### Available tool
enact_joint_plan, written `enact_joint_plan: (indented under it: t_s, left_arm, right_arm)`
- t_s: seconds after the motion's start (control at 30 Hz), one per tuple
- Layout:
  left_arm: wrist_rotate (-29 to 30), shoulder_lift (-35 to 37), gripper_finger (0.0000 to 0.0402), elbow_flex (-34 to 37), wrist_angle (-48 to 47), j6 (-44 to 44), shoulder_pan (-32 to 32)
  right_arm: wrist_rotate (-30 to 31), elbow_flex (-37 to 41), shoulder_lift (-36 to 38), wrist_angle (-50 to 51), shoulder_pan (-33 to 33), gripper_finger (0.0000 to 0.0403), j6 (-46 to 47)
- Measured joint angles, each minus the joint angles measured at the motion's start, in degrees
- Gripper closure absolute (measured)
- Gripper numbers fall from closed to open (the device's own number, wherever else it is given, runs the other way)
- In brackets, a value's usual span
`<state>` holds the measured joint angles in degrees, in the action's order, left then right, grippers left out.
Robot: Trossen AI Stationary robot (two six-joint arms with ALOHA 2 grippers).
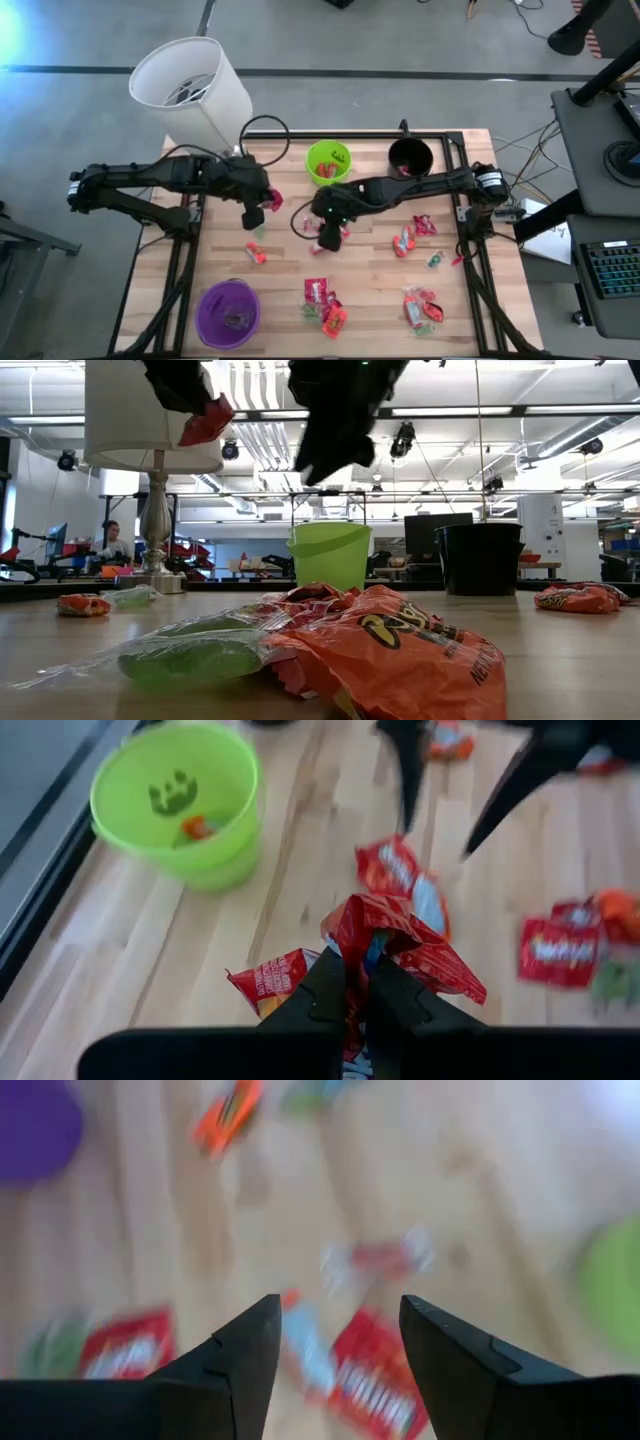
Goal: Sort candy
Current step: Put the red candy into the black bucket
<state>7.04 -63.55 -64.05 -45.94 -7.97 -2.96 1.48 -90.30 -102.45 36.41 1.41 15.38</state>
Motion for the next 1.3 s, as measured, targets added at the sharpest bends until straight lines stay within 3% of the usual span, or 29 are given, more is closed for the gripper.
enact_joint_plan:
  t_s: [0.17,0.4,0.53,1.0,1.3]
  left_arm:
    - [0.3,-0.1,0.0401,0.0,3.4,-0.1,0.0]
    - [1.7,-1.3,0.0401,0.0,8.6,-0.1,0.0]
    - [4.4,-2.3,0.0401,0.0,9.5,0.3,0.0]
    - [5.1,-3.3,0.0402,0.0,11.2,2.1,-0.1]
    - [5.2,-3.3,0.0402,-0.1,11.5,2.5,-0.1]
  right_arm:
    - [6.3,0.0,0.0,-9.4,-0.3,0.0204,-1.4]
    - [7.6,-0.1,0.0,-20.3,-0.3,0.0204,-1.5]
    - [7.6,-0.5,0.0,-22.4,-0.3,0.0204,-0.4]
    - [10.3,-0.5,0.0,-26.4,-0.3,0.0205,0.7]
    - [16.3,-0.5,0.0,-26.5,-0.4,0.0264,0.7]
